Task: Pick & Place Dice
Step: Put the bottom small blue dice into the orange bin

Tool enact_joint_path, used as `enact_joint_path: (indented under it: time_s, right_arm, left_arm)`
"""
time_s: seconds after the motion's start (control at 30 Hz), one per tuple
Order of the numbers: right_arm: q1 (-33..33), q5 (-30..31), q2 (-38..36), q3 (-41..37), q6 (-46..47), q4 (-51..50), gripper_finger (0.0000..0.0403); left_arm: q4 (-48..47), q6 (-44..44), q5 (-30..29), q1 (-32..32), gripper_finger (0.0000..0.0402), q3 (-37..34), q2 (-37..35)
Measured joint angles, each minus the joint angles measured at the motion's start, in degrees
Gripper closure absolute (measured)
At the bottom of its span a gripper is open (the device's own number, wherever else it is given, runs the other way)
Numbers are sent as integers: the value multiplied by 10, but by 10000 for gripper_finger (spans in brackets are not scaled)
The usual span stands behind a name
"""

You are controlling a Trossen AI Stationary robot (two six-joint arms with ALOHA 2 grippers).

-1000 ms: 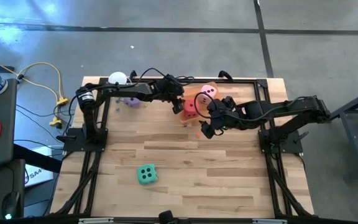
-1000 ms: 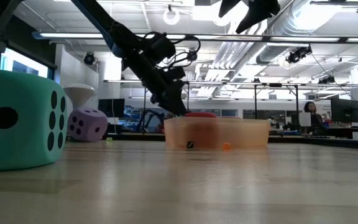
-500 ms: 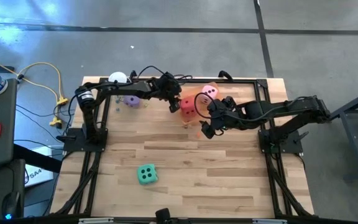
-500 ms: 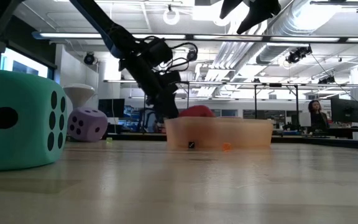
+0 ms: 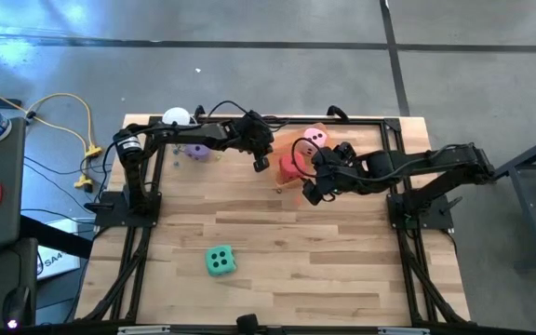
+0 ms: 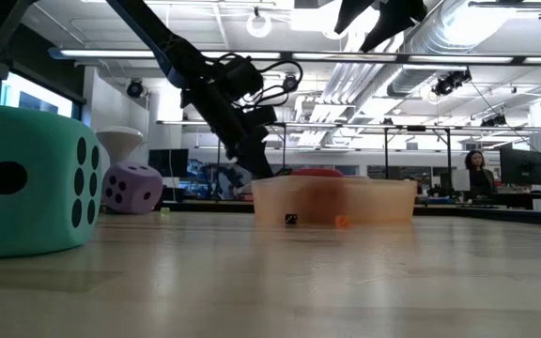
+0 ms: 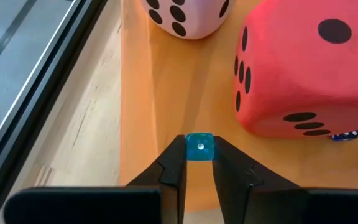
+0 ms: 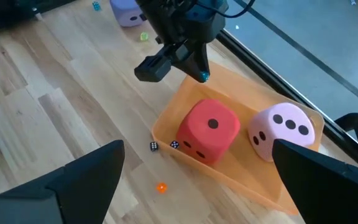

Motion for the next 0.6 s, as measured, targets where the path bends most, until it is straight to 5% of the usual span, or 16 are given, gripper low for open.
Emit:
enact_joint_path:
  time_s: [0.4, 0.6]
  right_arm:
    - [0, 13, 0, 0, -5, 0, 3]
    - [0, 13, 0, 0, -6, 0, 3]
  left_arm:
    - [1, 4, 9, -4, 250, 0, 0]
    - [5, 79, 30, -29, 209, 0, 0]
